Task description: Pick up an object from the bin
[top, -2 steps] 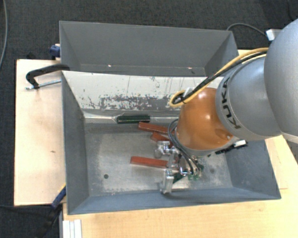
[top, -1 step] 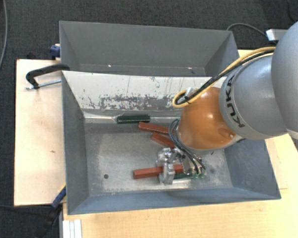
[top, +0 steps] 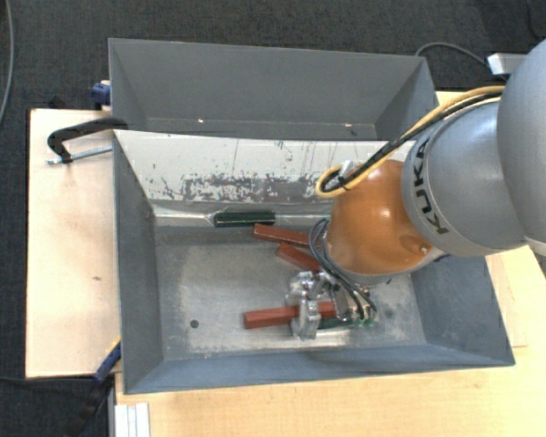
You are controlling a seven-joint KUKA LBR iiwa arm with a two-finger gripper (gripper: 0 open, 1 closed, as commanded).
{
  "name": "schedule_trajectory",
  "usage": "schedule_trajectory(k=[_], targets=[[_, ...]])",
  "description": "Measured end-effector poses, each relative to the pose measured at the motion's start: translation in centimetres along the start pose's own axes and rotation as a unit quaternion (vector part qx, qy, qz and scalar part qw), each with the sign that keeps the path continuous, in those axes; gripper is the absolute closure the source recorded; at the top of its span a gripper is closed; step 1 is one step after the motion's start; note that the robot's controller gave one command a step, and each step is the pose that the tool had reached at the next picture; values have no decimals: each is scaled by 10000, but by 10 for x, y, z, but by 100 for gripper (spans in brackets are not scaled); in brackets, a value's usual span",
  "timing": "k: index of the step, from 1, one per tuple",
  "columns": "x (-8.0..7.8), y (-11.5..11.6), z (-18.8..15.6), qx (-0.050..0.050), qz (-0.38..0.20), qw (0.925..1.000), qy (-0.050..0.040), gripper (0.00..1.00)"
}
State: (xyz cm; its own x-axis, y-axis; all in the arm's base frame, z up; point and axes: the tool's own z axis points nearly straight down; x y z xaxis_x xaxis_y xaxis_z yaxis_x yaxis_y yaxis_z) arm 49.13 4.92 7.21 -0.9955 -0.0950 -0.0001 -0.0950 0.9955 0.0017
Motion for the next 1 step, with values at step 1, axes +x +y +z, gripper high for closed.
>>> schedule_trajectory(k=[1], targets=[[0,0,-1,1,0,10000,-2,100]])
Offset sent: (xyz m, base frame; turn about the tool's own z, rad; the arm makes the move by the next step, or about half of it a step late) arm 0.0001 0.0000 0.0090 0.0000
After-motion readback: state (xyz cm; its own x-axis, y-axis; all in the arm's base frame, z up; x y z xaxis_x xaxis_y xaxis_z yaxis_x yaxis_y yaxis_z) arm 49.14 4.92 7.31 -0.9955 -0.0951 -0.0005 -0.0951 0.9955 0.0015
